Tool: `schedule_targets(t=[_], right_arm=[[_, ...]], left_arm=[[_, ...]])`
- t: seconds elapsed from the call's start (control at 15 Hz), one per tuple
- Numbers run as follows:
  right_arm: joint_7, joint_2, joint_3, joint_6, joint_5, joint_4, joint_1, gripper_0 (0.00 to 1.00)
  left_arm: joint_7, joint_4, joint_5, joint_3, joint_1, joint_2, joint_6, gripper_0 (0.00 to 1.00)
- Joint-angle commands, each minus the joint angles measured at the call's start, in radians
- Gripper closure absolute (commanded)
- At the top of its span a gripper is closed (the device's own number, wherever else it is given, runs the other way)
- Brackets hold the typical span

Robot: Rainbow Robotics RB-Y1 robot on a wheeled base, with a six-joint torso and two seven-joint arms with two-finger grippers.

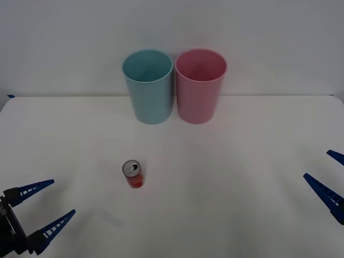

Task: Grasp the object on the table and drop it into the matching bin: aluminum can to the light blue bin, PET bottle to the pink bin.

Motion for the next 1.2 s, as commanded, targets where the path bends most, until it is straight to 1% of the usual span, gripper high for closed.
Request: schedule_targets(t=[0.07, 0.2, 0.4, 0.53, 0.8, 0.93, 1.2], right_arm=[[0.0, 0.0, 0.0, 0.0, 0.0, 0.0, 0.0, 0.0], [0.0, 0.0, 0.0, 0.0, 0.0, 0.0, 0.0, 0.0], [0.0, 0.0, 0.0, 0.0, 0.0, 0.0, 0.0, 0.0], [0.0, 0.0, 0.0, 0.0, 0.0, 0.0, 0.0, 0.0], [0.0, 0.0, 0.0, 0.0, 0.0, 0.0, 0.0, 0.0], [0.0, 0.0, 0.0, 0.0, 0.0, 0.0, 0.0, 0.0], [0.0, 0.0, 0.0, 0.0, 0.0, 0.0, 0.0, 0.0]], left_arm=[[-0.01, 0.018, 0.006, -0.03, -0.003, 0.0, 0.015, 0.0], [-0.009, 0.038, 0.011, -0.048, -0.019, -0.002, 0.024, 0.0], [-0.018, 0.112, 0.026, -0.082, -0.072, -0.002, 0.026, 0.0], [-0.016, 0.126, 0.026, -0.104, -0.091, -0.003, 0.03, 0.0], [-0.026, 0.181, 0.023, -0.134, -0.141, -0.043, 0.042, 0.0], [-0.038, 0.207, -0.005, -0.139, -0.171, -0.069, 0.044, 0.0], [-0.05, 0.209, -0.081, -0.139, -0.203, -0.14, 0.065, 0.0]])
